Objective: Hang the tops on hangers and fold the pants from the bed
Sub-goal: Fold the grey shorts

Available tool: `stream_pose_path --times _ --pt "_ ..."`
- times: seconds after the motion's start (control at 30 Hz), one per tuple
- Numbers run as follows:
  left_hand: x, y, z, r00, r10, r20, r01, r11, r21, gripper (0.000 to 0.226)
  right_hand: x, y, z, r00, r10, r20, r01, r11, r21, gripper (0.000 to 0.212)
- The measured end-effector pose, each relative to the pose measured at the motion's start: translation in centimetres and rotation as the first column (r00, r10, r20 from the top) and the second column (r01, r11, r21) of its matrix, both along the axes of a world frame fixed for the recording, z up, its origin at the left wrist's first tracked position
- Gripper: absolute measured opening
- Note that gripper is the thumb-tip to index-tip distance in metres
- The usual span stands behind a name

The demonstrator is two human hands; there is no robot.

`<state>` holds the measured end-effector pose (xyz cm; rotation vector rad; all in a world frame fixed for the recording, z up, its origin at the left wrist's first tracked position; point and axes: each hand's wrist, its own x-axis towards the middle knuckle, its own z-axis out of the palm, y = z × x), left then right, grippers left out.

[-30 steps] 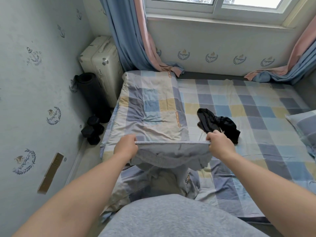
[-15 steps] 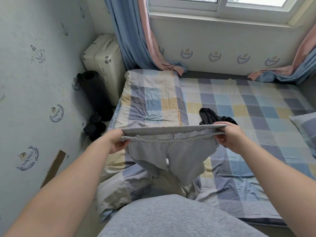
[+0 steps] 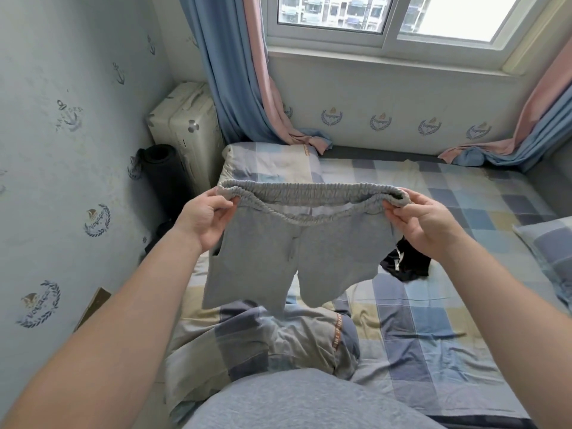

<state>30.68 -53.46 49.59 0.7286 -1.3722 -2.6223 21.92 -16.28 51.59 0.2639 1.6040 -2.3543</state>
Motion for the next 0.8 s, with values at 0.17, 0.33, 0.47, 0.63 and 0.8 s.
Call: stream_pose_path --times 0.17,0.33,0.47,0.63,0.8 --pt "0.3 -0.2 -0.7 0.989 0.125 -0.076 -0.146 0.871 -0.468 0.017 -0.1 0.2 0.0 0.973 -0.049 -0.227 0.133 0.919 0.370 0.011" --pt "0.3 -1.4 -0.8 0.989 0.121 -0.087 -0.132 0.443 -0.887 0.017 -0.3 0.9 -0.2 0.875 0.098 -0.475 0.297 0.666 0.684 0.012" --pt "0.2 -1.8 -0.4 0.977 0.200 -0.077 -0.144 0.344 -0.928 0.028 -0.1 0.9 0.2 0.876 0.134 -0.464 0.261 0.678 0.688 0.014" --pt "0.4 -2.1 -0.3 0.994 0.035 -0.101 -0.095 0.721 -0.687 0.024 0.1 0.3 0.6 0.887 0.113 -0.447 0.247 0.701 0.669 0.018" --pt "-0.1 -1.8 0.0 0.980 0.111 0.165 -0.007 0.848 -0.530 0.026 -0.3 -0.3 0.2 0.920 0.064 -0.387 0.252 0.658 0.710 0.024"
